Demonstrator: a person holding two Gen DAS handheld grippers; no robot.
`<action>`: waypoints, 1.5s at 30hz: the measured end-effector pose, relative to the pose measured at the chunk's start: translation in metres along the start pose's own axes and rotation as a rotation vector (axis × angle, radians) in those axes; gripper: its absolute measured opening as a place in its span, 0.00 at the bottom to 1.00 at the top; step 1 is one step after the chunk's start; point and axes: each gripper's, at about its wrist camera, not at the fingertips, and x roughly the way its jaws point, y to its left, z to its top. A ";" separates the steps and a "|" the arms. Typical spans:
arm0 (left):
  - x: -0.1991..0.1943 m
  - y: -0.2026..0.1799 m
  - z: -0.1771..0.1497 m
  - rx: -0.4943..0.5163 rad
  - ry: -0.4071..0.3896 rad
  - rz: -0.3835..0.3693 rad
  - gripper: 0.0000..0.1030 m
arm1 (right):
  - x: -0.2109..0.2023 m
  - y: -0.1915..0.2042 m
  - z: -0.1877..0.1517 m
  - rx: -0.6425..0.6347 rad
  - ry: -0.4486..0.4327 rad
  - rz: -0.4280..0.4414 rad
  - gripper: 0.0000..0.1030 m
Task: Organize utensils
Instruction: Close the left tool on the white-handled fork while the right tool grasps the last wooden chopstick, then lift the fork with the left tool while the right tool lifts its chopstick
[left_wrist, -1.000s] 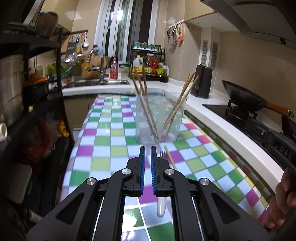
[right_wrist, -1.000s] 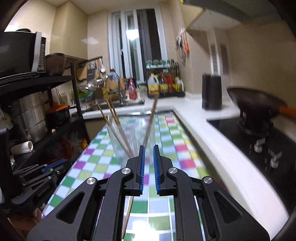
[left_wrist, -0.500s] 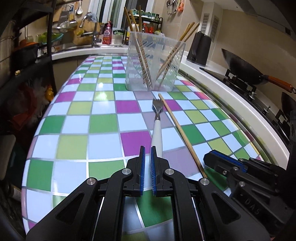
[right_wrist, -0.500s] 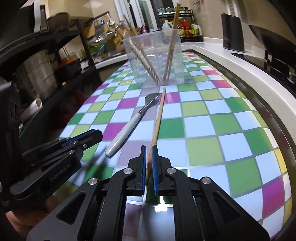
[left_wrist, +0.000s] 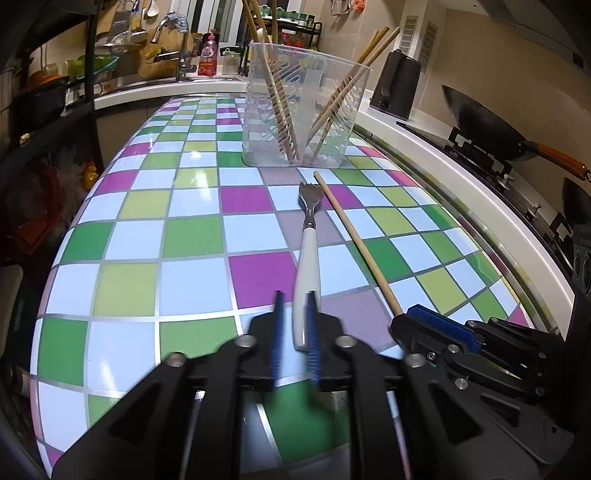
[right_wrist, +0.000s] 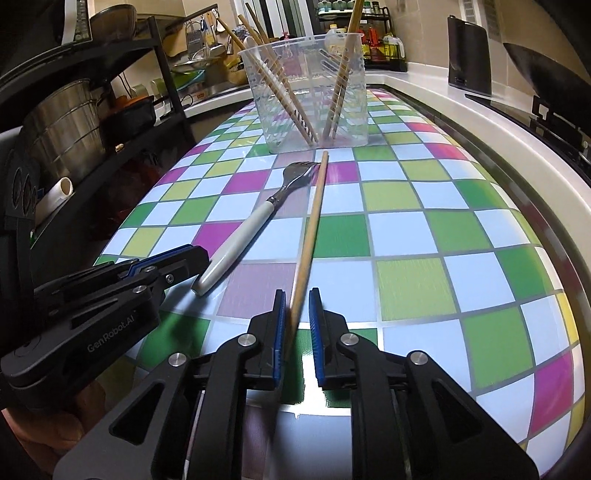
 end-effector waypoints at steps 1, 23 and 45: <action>0.001 -0.001 0.000 0.005 0.002 -0.001 0.38 | 0.000 0.000 0.000 -0.002 0.001 0.000 0.14; 0.011 -0.009 0.002 0.034 0.037 0.114 0.18 | -0.017 -0.037 -0.008 0.029 -0.010 -0.099 0.05; -0.005 0.001 -0.018 0.060 -0.033 0.193 0.18 | -0.019 -0.048 -0.009 0.033 -0.028 -0.130 0.07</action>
